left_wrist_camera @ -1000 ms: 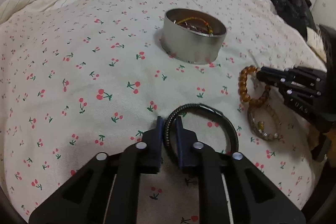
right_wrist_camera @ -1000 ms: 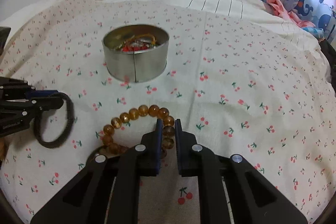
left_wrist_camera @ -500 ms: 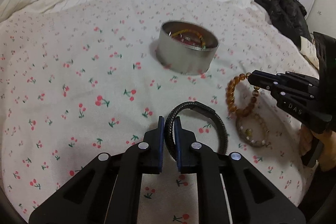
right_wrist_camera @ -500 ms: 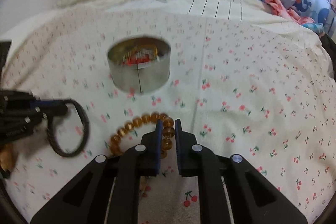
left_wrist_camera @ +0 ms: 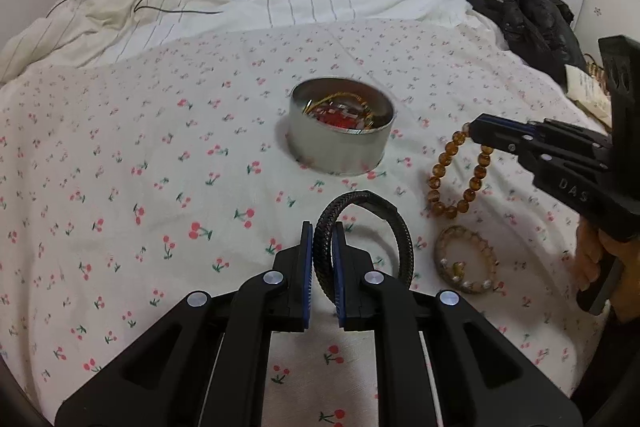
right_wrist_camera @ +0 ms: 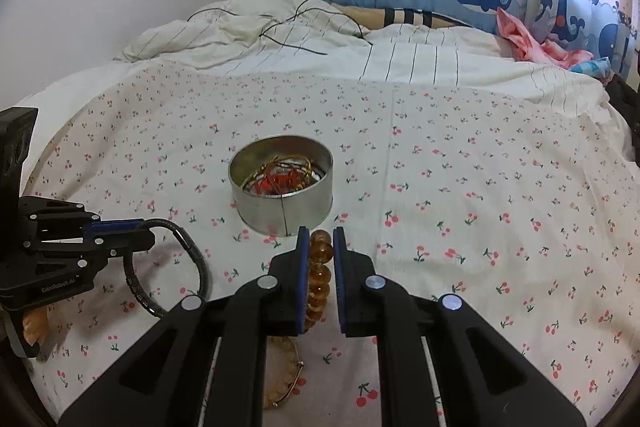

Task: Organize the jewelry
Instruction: 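Carry the black leather bracelet into the tin and open the left gripper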

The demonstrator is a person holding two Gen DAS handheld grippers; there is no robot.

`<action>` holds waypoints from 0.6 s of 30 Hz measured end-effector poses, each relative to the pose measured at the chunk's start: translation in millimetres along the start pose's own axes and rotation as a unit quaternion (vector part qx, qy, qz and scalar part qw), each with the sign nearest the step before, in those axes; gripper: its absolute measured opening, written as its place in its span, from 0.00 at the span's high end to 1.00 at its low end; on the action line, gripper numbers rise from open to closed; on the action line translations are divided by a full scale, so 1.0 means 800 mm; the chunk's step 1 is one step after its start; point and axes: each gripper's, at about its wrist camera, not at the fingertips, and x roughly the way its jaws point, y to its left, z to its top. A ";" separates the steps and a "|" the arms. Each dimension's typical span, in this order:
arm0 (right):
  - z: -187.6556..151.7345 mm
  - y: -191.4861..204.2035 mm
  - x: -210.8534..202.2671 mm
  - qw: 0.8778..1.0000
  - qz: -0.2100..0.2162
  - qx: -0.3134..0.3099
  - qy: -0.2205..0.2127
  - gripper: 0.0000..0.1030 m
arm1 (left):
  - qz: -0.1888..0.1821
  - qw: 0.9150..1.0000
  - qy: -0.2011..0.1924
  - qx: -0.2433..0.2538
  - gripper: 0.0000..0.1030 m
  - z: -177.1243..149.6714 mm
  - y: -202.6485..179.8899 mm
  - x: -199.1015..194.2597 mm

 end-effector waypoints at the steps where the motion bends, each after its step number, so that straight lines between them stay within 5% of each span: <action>1: 0.001 -0.001 -0.002 1.000 0.001 0.000 -0.003 0.88 | -0.001 1.000 -0.004 0.003 0.92 0.004 -0.002 -0.003; 18: 0.013 -0.013 -0.023 0.999 0.010 0.020 -0.036 0.88 | 0.039 0.996 -0.044 0.072 0.92 0.055 -0.053 -0.013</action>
